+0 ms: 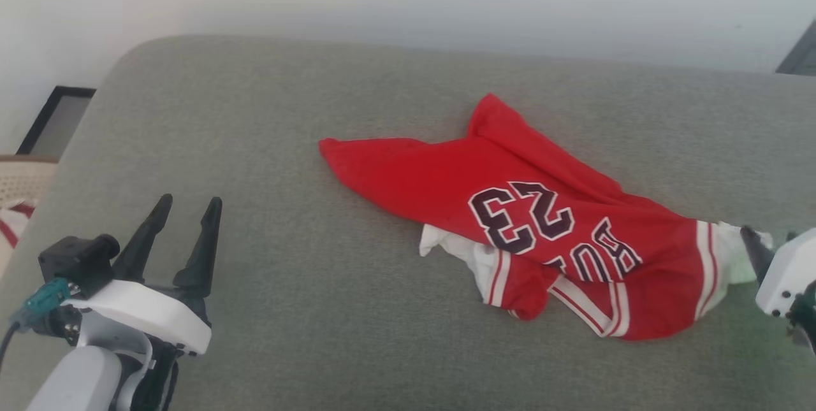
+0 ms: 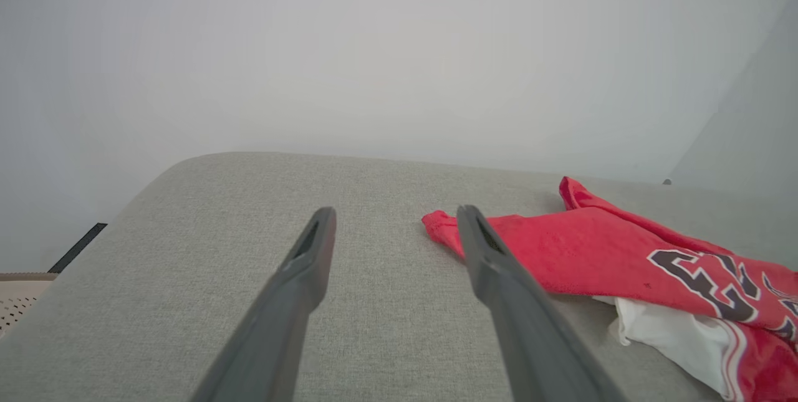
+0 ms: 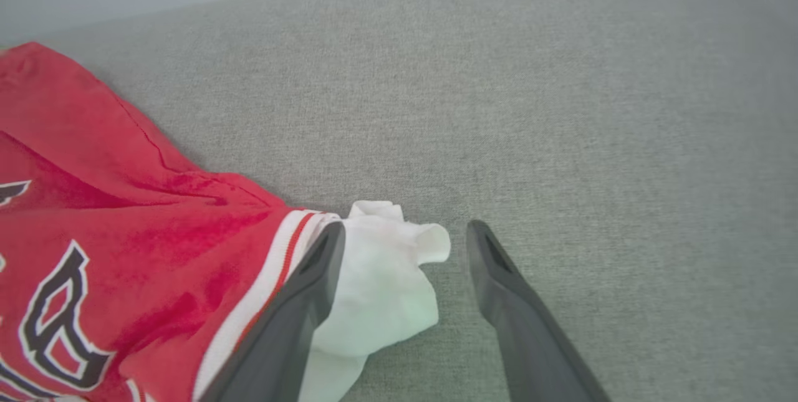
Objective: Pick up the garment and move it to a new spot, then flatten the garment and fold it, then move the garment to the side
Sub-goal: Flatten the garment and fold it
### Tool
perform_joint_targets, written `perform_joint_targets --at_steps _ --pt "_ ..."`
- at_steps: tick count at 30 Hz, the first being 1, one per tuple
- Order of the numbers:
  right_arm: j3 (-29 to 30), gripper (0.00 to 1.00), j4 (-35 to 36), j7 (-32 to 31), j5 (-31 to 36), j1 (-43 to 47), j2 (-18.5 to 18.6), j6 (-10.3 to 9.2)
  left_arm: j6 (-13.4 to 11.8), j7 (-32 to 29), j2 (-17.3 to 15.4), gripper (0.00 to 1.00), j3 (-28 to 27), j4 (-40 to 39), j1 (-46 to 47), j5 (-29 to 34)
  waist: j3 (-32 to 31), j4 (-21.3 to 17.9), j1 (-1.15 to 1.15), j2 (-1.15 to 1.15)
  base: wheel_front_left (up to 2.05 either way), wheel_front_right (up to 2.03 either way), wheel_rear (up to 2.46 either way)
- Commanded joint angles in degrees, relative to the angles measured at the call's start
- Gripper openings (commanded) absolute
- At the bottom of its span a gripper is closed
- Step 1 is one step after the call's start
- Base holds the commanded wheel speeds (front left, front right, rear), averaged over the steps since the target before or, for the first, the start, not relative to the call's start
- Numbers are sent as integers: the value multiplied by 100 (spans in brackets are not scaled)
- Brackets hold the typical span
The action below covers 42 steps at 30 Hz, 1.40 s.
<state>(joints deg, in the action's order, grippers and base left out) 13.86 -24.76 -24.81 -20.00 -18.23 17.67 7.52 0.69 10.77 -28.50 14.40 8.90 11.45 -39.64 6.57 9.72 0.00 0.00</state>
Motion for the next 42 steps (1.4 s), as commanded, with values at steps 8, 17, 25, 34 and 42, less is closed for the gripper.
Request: perform_joint_targets --at_steps 8,17,25,34,42 --pt "-324 100 854 1540 -26 45 -7 -5 -91 -592 -213 100 120 -398 31 -95 -102 -522 0 0 0 0 0" --pt "-434 100 1714 2798 86 212 -366 -4 -224 -1309 -264 100 329 -680 123 -177 27 -1074 0 0 0 0 0" --pt "-380 100 2222 3353 266 445 -824 -4 -371 -2339 -228 100 619 -644 207 -519 330 -1547 0 0 0 0 0" --pt "-401 100 2421 3507 287 443 -1095 -4 -565 -3321 -205 100 1022 -447 610 -437 736 -1946 0 0 0 0 0" --pt "-400 100 2384 3611 253 377 -1262 -4 -612 -3717 -290 100 1244 -193 1054 -235 1002 -2131 0 0 0 0 0"
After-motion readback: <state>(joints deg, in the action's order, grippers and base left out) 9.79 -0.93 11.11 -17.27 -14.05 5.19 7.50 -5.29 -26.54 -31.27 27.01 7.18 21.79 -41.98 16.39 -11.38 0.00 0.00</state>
